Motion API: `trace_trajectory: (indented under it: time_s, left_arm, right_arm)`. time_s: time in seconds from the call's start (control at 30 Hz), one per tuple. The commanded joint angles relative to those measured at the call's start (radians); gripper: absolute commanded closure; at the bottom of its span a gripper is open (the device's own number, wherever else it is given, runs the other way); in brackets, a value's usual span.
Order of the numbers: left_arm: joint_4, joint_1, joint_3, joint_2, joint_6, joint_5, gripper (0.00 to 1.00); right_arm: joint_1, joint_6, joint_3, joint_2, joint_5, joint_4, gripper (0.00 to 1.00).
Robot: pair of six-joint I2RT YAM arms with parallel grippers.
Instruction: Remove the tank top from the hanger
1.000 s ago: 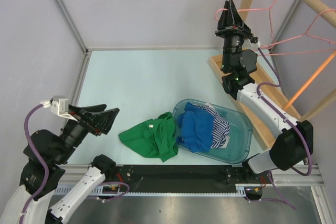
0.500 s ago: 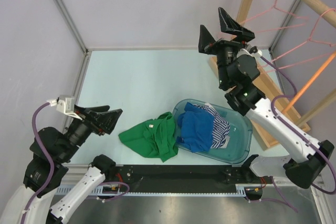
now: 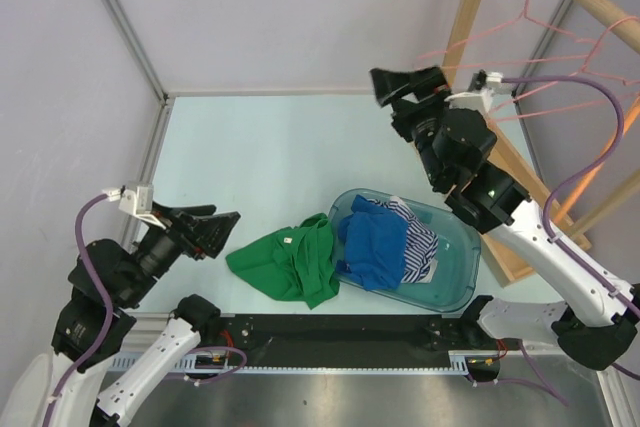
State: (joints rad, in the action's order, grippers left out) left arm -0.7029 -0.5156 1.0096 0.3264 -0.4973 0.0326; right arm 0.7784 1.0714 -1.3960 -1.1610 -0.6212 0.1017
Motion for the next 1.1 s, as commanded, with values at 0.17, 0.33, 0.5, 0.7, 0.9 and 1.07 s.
trace_trajectory:
  time_s: [0.17,0.33,0.5,0.7,0.9,1.07]
  left_arm:
    - [-0.017,0.005,-0.019,-0.027,-0.056,-0.096,0.33]
    - [0.029,0.003,-0.014,-0.151,-0.052,-0.217,0.32]
    - [-0.01,0.005,0.009,-0.179,-0.052,-0.266,0.31]
    - [-0.05,0.005,0.052,-0.178,-0.044,-0.283,0.31]
    - [-0.064,0.005,0.066,-0.178,-0.027,-0.303,0.3]
    - [-0.064,0.003,0.054,-0.181,-0.034,-0.303,0.3]
  right_arm:
    - [0.314,-0.792,-0.012,-0.066,0.274,0.22,0.0]
    - [0.425,-0.833,0.015,-0.228,0.402,0.285,0.0]
    - [0.505,-0.977,-0.026,-0.5,0.482,0.34,0.0]
    - [0.522,-1.068,-0.066,-0.718,0.413,0.397,0.0]
    - [0.515,-1.13,-0.038,-0.813,0.446,0.412,0.0]
    - [0.513,-1.093,-0.009,-0.884,0.472,0.397,0.0]
